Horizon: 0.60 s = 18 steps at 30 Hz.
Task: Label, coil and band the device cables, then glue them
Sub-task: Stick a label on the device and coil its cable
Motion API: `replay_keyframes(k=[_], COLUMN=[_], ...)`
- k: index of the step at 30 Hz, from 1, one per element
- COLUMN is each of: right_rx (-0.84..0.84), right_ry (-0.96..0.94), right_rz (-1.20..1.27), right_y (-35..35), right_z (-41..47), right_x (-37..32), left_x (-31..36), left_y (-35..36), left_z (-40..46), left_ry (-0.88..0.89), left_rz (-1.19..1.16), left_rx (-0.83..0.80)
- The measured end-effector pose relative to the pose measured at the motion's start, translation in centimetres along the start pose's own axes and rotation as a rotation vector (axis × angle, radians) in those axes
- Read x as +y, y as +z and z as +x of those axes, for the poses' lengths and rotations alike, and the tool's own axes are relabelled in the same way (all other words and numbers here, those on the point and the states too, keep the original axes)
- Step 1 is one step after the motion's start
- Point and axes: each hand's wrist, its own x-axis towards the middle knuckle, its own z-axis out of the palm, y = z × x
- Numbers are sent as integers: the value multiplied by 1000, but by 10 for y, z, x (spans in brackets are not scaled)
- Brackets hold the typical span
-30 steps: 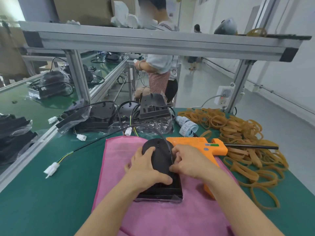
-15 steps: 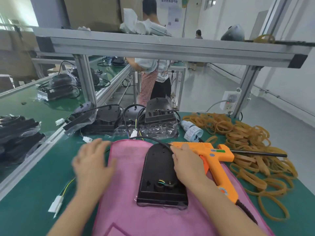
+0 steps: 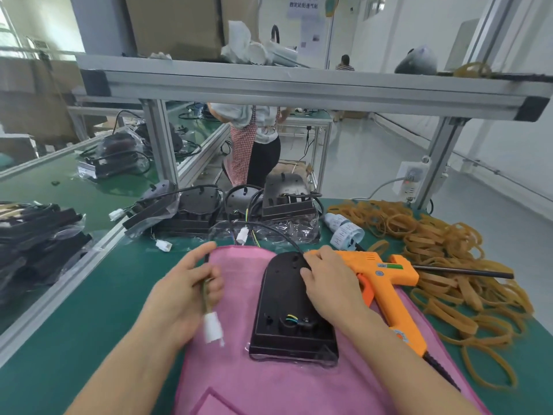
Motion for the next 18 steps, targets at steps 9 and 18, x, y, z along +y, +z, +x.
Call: replay_keyframes(k=[9,18], right_rx=[-238,49], right_ry=[-149,-32], right_rz=[773,735], right_y=[-37,-46], right_z=[-22,-43], right_x=[-10,7], left_x=[-39,-21], left_y=[72,53], left_z=[-26,-26], left_ry=[253,669], left_rz=[518,1165], left_rx=[-183,-193])
